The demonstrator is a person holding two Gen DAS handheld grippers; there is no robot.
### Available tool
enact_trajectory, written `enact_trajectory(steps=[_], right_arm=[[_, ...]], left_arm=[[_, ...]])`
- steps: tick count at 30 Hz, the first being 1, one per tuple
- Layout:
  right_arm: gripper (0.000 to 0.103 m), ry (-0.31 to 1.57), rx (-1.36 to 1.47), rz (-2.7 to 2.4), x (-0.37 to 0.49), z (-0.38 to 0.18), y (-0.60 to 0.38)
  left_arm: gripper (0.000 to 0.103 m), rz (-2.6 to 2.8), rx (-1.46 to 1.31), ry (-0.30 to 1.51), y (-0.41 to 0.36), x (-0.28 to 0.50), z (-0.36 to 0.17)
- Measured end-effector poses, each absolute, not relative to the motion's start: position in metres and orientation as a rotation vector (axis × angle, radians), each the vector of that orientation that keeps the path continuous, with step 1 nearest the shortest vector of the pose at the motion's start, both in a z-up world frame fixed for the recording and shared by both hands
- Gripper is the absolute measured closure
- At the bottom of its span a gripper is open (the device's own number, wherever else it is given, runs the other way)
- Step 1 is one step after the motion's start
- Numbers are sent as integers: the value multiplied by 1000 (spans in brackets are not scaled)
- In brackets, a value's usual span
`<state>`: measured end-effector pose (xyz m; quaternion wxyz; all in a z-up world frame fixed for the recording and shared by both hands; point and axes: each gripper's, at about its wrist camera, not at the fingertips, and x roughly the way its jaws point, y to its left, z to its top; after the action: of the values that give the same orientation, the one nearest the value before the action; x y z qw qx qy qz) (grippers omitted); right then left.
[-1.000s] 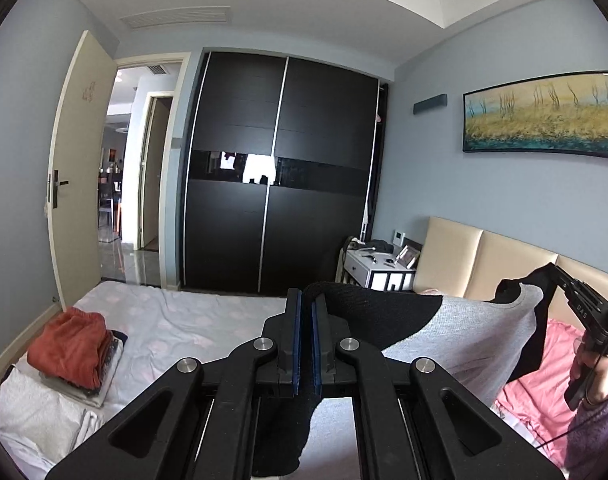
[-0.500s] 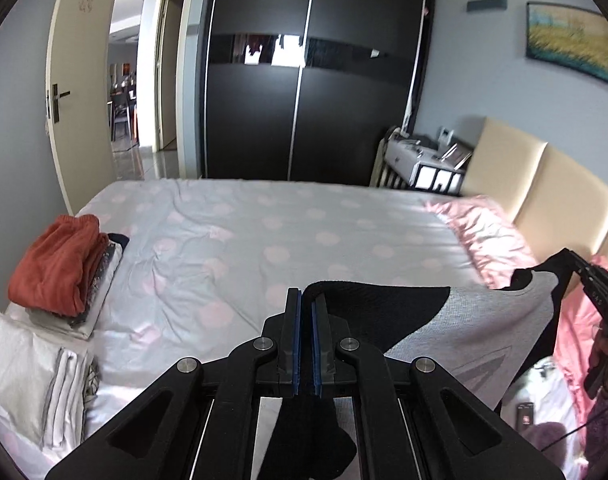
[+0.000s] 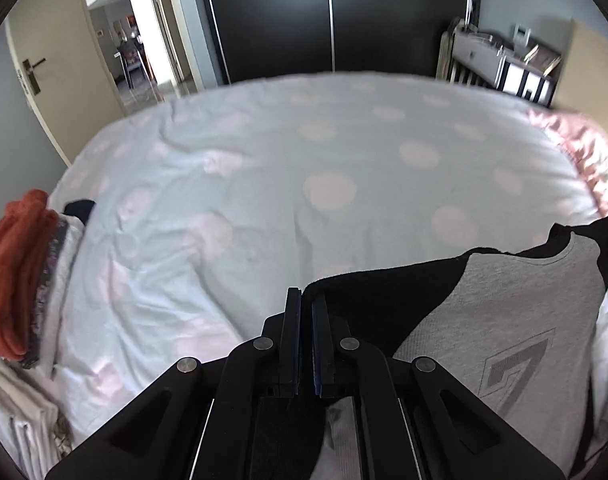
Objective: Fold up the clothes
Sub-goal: 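Lay the shirt flat on the bed, printed front facing up, with both tools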
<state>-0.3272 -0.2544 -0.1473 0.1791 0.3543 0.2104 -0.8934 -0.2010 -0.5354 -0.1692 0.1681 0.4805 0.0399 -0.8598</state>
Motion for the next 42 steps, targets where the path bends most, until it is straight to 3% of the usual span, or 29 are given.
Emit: enact_trajectory(steps=[10, 12, 14, 16, 27, 34, 42], right_arm=[[95, 560, 1242, -2370, -386, -247, -269], [94, 510, 1302, -2321, -391, -254, -266], [82, 438, 1356, -2276, -394, -255, -258], [81, 351, 1362, -2274, -392, -246, -242], [81, 40, 1471, -2267, -299, -191, -95], [81, -170, 1675, -2179, -195, -230, -12], [81, -388, 1849, -2078, -154, -277, 14]], left_arm=[[93, -2351, 1595, 155, -545, -248, -251], [80, -2326, 1628, 192, -546, -247, -256], [52, -2339, 1602, 203, -545, -239, -247], [44, -2366, 1554, 210, -544, -225, -231], [43, -2448, 1468, 501, -498, -92, -161], [43, -2487, 1495, 690, -452, -23, -166], [43, -2485, 1534, 747, -432, 23, -187]])
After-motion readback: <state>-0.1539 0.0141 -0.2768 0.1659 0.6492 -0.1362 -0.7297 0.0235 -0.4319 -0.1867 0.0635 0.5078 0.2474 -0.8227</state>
